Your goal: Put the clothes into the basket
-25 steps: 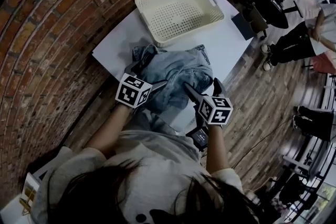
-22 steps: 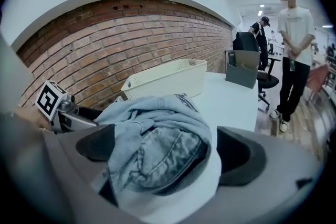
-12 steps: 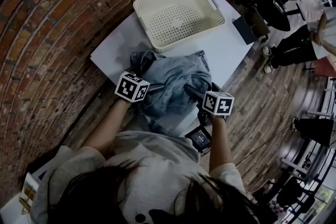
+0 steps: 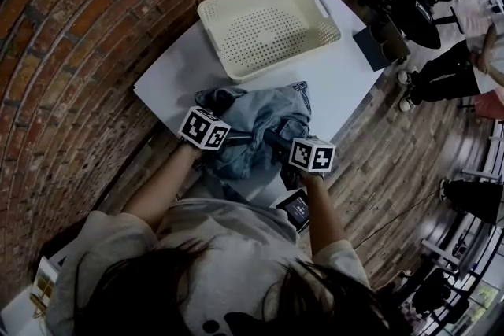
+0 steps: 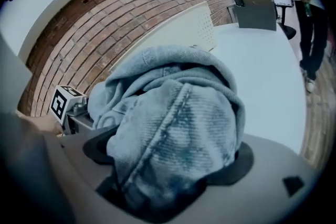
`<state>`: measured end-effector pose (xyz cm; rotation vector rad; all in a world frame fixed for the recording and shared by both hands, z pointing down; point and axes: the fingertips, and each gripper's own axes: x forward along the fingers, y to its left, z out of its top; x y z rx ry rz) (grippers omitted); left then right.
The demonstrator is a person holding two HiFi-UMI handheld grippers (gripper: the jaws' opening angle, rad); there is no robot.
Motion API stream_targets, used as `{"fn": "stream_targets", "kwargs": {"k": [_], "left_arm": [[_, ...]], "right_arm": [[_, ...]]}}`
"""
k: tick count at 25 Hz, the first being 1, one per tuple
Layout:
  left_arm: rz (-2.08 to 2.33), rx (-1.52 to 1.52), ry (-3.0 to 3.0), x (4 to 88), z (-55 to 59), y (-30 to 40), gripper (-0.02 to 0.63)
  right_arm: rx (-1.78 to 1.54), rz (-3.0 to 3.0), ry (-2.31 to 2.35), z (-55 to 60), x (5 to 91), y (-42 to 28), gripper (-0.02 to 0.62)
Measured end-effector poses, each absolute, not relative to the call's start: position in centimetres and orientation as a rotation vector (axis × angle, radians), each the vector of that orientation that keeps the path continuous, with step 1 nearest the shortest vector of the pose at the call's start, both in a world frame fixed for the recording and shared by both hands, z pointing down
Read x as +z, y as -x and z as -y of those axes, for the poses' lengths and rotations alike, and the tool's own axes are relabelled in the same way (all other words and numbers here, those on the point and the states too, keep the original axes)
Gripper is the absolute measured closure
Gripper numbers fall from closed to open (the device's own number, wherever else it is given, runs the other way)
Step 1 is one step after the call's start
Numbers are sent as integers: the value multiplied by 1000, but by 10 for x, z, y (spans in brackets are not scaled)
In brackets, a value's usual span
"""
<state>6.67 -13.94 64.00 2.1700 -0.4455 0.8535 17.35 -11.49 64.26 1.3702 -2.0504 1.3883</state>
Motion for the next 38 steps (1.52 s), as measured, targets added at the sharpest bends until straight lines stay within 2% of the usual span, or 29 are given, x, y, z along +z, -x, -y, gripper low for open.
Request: {"fn": "stream_targets", "kwargs": {"k": [2, 4, 8, 10, 15, 24, 38], "left_arm": [[405, 856, -2183, 638, 137, -71, 29], [352, 855, -2197, 633, 134, -77, 109], [351, 833, -2202, 621, 132, -81, 184], [370, 801, -2219, 612, 131, -83, 232], [378, 699, -2264, 582, 126, -88, 281], [410, 546, -2480, 482, 120, -97, 287], [519, 350, -2726, 348, 195, -104, 287]], "right_arm": [[1361, 2077, -1350, 116, 638, -167, 166], [1314, 2083, -1346, 118, 632, -164, 222], [1219, 2057, -1384, 119, 617, -157, 320], [1204, 2043, -1408, 119, 611, -156, 342], [1226, 2068, -1482, 109, 588, -157, 354], [956, 2176, -1610, 103, 487, -166, 356], [592, 2316, -1681, 181, 349, -174, 356]]}}
